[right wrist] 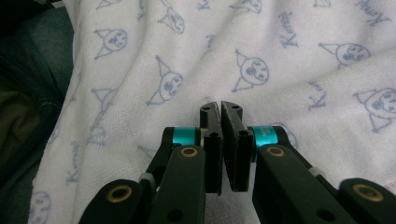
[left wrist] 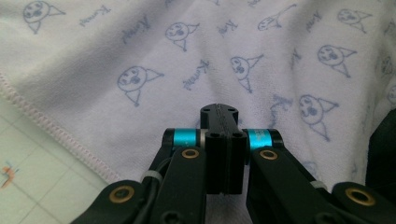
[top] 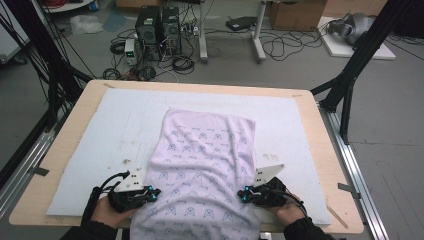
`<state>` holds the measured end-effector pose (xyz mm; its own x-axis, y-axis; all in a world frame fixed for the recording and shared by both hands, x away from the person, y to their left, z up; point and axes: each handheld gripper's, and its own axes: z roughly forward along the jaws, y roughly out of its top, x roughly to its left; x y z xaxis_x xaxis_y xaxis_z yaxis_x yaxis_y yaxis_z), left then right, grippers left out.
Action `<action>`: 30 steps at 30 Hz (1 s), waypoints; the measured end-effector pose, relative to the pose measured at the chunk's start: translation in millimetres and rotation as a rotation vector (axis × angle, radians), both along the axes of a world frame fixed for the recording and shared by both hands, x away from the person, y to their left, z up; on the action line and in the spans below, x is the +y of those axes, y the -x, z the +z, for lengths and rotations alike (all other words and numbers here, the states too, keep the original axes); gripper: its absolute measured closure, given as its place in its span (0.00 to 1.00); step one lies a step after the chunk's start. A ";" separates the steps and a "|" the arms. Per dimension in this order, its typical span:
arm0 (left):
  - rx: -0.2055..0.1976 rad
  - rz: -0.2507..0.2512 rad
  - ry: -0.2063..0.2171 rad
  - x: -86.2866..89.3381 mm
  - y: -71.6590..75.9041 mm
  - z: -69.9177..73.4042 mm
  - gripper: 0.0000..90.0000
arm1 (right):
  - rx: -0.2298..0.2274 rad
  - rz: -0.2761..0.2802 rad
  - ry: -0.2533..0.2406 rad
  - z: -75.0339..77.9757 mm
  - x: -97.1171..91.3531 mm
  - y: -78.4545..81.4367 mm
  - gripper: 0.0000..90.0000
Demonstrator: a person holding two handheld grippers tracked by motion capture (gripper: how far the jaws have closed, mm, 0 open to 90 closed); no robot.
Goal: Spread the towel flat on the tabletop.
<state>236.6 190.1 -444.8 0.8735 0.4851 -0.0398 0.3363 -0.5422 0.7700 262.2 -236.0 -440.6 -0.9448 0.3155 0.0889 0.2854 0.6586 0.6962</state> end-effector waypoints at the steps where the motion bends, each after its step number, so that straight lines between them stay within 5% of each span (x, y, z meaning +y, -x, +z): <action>1: 0.003 0.003 0.006 1.9 1.2 -0.5 0.99 | 0.004 0.006 0.000 0.3 -0.7 -0.2 0.98; 8: 0.010 -0.019 0.011 14.0 19.8 2.9 1.00 | -0.012 0.022 -0.027 7.8 -8.4 12.8 0.97; 9: 0.000 -0.020 0.027 14.7 21.3 4.9 0.98 | 0.000 0.021 -0.048 10.3 -10.4 14.3 0.91; 12: 0.004 -0.036 0.052 9.1 19.0 7.6 0.78 | 0.003 0.043 -0.094 14.3 -8.5 23.7 0.76; 16: 0.019 -0.076 0.019 -10.8 10.2 1.3 0.68 | -0.011 0.094 -0.041 7.6 11.5 28.6 0.69; 17: 0.022 -0.089 0.003 -13.4 10.0 0.2 0.73 | -0.001 0.109 -0.030 5.0 17.2 28.0 0.70; 19: 0.005 -0.097 -0.003 -16.0 11.9 -0.9 0.97 | -0.002 0.144 0.008 1.2 25.1 27.8 0.81; 22: 0.013 -0.097 0.007 -13.3 13.5 -1.2 0.98 | 0.004 0.180 0.010 2.3 29.2 27.0 0.95; 26: 0.021 -0.120 0.008 -7.0 22.4 -0.4 0.99 | 0.010 0.203 -0.004 4.5 25.4 30.3 0.96; 30: 0.017 -0.123 0.017 -0.2 34.0 2.5 0.97 | 0.018 0.221 -0.077 12.9 13.9 36.7 0.91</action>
